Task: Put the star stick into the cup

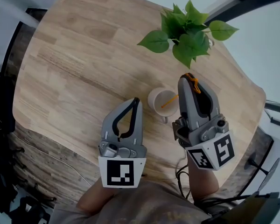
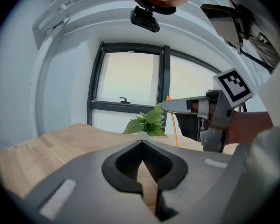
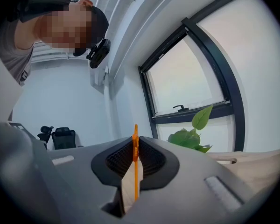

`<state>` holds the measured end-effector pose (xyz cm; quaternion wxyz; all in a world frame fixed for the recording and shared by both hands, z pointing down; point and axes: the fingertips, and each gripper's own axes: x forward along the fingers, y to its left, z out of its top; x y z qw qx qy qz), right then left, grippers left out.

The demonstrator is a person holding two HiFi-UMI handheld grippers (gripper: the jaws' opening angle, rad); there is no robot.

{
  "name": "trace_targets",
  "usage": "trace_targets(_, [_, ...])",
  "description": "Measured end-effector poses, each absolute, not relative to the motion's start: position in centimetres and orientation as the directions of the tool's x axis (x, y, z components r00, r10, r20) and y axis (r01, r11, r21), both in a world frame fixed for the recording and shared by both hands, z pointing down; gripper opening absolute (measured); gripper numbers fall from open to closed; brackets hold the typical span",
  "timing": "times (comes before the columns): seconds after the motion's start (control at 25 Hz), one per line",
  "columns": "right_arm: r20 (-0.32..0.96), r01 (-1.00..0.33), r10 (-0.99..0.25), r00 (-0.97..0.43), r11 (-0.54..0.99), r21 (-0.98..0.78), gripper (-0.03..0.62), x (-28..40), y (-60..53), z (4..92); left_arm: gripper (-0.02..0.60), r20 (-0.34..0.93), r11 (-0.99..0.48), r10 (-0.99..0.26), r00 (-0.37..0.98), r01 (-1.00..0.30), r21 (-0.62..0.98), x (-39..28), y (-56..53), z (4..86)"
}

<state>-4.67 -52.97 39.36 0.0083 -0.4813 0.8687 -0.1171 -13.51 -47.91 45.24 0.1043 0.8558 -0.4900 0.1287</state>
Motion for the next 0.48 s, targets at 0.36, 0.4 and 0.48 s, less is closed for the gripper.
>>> trace_targets(0.36, [0.186,-0.84,-0.822,-0.539,0.508,-0.189,0.109,-4.7,-52.6,42.1,0.002,0.343,-0.486,-0.811,0.473,-0.872,0.054,-14.3,-47.7,46.0])
trace_targets(0.4, [0.188,-0.842,-0.823,-0.536,0.505,-0.188,0.111,-4.6,-52.6,42.1,0.002,0.339,-0.484,-0.814,0.471,-0.874,0.053,-14.4,-47.7,45.9])
trace_targets(0.48, [0.189,-0.846,-0.826,-0.53,0.5,-0.187,0.114,-4.4,-52.2,42.0,0.002,0.331,-0.482,-0.818,0.47,-0.875,0.051,-14.3,-47.4,45.6])
